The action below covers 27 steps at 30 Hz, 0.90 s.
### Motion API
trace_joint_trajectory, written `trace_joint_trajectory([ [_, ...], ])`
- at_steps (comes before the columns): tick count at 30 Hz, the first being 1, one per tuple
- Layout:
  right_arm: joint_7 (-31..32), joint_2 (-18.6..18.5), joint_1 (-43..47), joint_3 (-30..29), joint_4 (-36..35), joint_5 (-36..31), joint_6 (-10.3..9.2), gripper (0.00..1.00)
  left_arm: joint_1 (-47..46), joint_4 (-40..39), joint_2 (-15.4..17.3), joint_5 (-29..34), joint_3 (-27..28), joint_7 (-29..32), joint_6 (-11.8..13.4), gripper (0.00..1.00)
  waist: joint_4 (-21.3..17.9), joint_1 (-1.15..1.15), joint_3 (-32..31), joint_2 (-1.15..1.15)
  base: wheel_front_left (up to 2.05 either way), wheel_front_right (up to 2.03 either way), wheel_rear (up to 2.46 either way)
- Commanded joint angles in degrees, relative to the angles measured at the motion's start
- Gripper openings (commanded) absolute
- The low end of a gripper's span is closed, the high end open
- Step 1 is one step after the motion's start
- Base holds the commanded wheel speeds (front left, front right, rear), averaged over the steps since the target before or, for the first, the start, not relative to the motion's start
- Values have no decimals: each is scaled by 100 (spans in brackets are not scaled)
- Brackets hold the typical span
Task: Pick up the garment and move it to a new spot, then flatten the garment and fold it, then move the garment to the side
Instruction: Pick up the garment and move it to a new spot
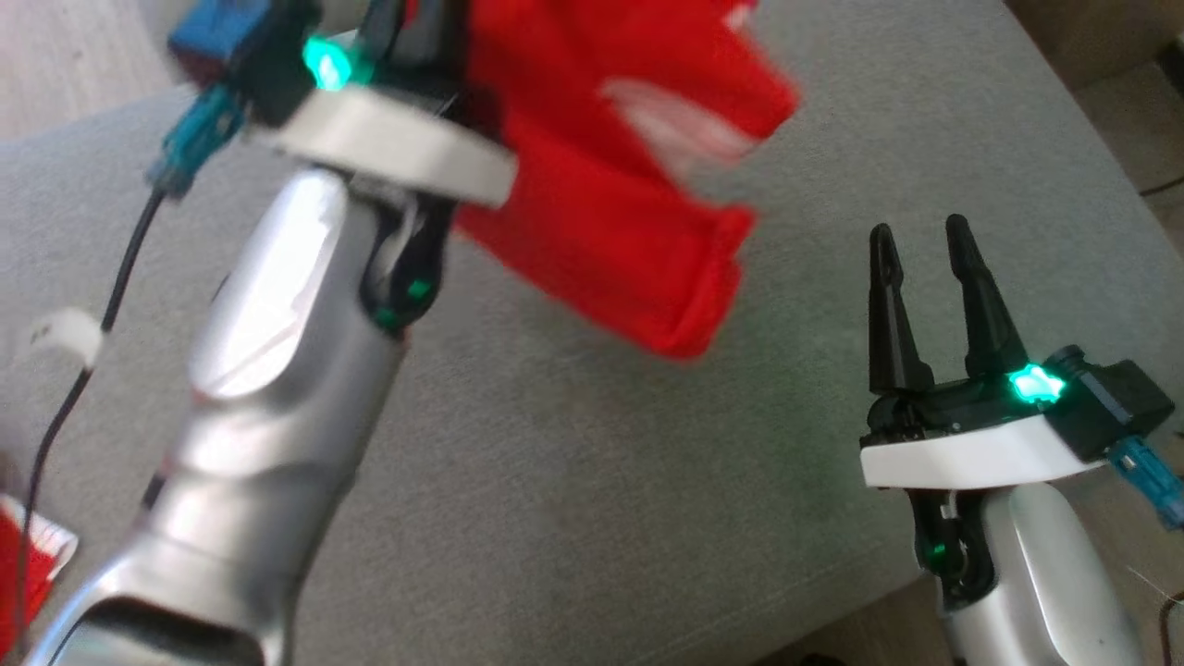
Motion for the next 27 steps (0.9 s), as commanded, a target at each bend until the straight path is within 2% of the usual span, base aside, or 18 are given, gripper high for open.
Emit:
trace_joint_trajectory([
  [1,-36,-20,-146,112,-227,-1,44,100,52,2,291,0,244,-100,-20,0,100,-1,36,0,0,0,0],
  [5,-36,-20,-168,63,-242,-107,44,100,498,657,607,44,225,-288,-111,0,318,-1,66,0,0,0,0],
  [6,-36,-20,-177,48,-239,-142,44,100,597,846,699,76,202,-299,-124,26,373,-1,70,0,0,0,0],
  [7,-36,-20,-188,34,-234,-163,44,100,674,1039,810,151,180,-319,-106,100,422,-1,76,0,0,0,0],
  [11,-36,-20,-195,12,-199,-239,44,100,829,1685,1168,544,177,-536,206,100,644,-1,73,0,0,0,0],
  [16,-36,-20,-78,-20,-117,-392,44,100,1001,1830,1185,623,435,-677,381,100,982,-1,-48,0,0,0,0],
  [20,-36,-20,0,-91,-76,-474,44,100,1207,1369,1169,801,669,-685,442,100,1191,-1,-154,0,0,0,0],
  [27,-36,-20,210,-237,-9,-626,44,100,2203,100,1062,1447,1107,-687,689,100,1638,-1,-501,0,0,0,0],
])
